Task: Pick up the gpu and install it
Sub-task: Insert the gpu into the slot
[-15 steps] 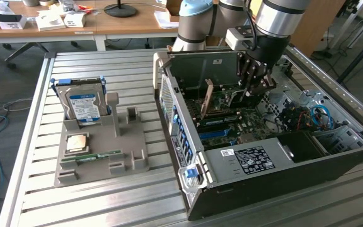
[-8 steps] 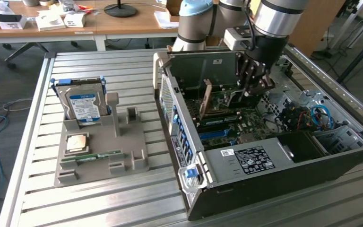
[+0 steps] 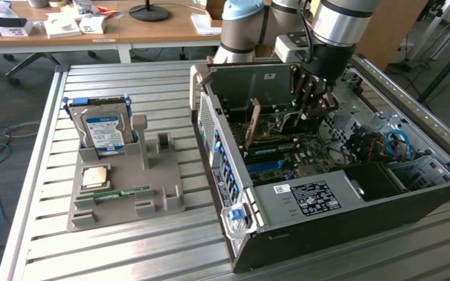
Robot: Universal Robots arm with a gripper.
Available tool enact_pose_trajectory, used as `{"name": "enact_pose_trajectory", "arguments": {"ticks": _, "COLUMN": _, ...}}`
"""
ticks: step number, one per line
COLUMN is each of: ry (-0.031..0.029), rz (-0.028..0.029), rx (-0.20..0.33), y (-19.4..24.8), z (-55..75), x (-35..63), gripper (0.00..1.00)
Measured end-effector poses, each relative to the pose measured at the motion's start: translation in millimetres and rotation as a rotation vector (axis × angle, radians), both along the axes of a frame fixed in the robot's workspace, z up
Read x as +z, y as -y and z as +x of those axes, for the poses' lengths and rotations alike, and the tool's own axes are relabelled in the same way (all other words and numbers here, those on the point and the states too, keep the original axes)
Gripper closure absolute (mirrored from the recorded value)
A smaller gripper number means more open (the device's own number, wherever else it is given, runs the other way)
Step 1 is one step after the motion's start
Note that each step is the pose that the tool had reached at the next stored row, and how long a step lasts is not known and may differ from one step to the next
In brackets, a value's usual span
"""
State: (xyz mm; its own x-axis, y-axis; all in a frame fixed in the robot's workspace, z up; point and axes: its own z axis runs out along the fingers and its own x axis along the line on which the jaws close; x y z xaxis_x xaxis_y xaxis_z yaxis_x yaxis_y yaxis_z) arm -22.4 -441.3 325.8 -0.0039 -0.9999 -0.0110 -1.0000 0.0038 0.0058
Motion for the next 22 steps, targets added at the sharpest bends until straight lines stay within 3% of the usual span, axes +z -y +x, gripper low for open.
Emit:
{"name": "enact_pose_trajectory", "arguments": {"ticks": 12, "ry": 0.0, "rz": 0.0001, "rx": 0.0, "y": 11.0, "z": 0.0, "x": -2.3, "gripper": 0.73}}
{"name": "enact_pose_trajectory", "arguments": {"ticks": 22, "ry": 0.0, "rz": 0.0001, "rx": 0.0, "y": 11.8, "z": 0.0, "x": -6.5, "gripper": 0.73}}
